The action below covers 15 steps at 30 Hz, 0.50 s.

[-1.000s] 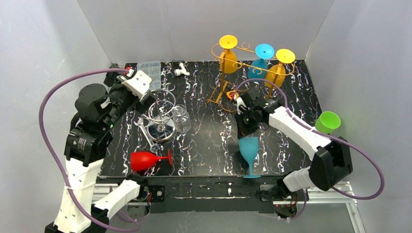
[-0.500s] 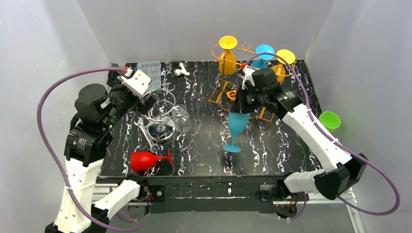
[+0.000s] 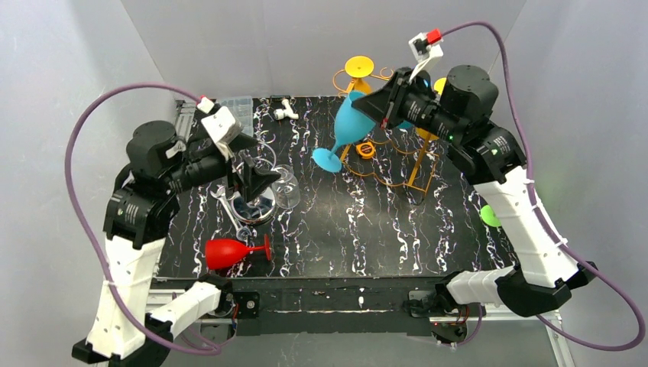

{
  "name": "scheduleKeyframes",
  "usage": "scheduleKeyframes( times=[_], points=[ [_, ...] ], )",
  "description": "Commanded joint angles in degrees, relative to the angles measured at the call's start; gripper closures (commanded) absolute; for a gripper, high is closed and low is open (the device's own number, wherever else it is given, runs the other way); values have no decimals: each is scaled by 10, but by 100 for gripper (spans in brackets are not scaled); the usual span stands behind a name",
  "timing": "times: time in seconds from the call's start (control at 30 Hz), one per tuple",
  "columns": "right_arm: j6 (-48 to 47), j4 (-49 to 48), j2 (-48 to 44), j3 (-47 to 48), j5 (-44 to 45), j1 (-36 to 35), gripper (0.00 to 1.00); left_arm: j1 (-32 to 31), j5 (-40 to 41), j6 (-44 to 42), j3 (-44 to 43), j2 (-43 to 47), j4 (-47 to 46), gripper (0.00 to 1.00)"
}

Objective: Place the wine glass upside down on the wine glass rack

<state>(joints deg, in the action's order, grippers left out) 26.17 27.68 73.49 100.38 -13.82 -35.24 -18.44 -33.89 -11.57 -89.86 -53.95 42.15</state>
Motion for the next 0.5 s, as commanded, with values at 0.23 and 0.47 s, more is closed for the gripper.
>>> scheduleKeyframes(
  times=[0.23,0.47],
  points=[
    [47,-106,47,110,4,-34,99,-62,-135,65,-73,-122,5,2],
    [13,-98,60,165,32,-39,99,-74,0,164,-97,-151,-1,2]
  ],
)
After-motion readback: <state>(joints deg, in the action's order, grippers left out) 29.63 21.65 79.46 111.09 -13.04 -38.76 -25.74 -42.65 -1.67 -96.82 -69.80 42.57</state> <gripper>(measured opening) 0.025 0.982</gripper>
